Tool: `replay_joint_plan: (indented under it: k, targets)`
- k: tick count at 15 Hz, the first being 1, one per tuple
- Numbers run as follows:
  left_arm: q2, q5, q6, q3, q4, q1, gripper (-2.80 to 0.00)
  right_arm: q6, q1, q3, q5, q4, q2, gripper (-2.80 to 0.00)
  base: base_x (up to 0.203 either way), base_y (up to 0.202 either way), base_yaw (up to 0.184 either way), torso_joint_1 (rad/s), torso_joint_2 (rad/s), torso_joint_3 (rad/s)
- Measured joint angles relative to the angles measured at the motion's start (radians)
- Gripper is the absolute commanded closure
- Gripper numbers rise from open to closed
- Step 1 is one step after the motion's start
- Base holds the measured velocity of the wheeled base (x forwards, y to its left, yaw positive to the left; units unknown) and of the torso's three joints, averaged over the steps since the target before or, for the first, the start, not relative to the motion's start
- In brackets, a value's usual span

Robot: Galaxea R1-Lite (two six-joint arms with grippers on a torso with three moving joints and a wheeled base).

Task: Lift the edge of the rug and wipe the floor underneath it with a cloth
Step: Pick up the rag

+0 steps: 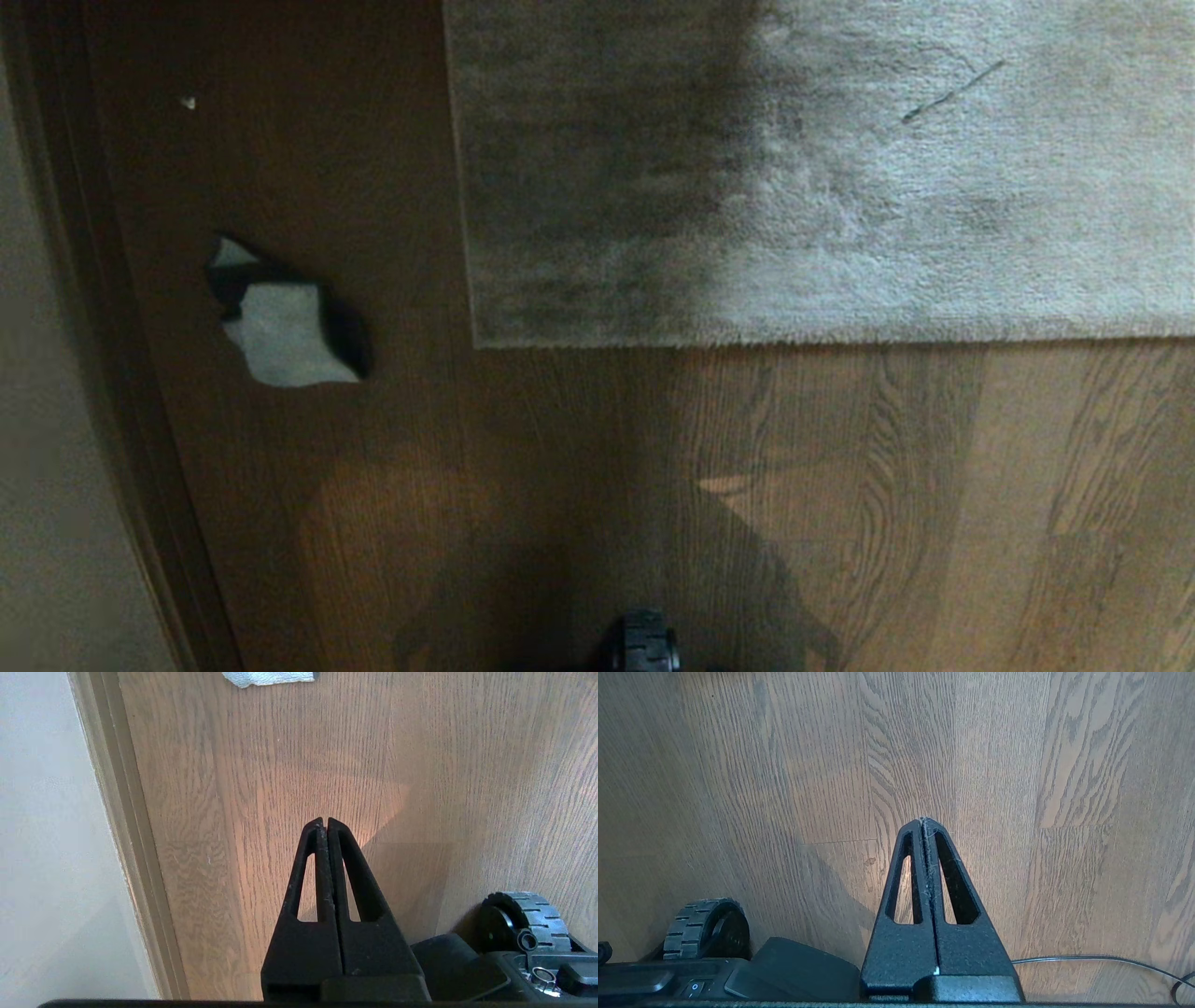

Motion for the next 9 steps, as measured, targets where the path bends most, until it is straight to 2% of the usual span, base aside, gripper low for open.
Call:
replay_joint_plan:
  k: [9]
  targets:
    - [0.0,0.0,-0.001,0.0,0.0,0.0,0.0,0.0,0.001,0.0,0.0,0.0,0.0,0.0,0.0,0.0,0.0,0.0,0.0,0.0]
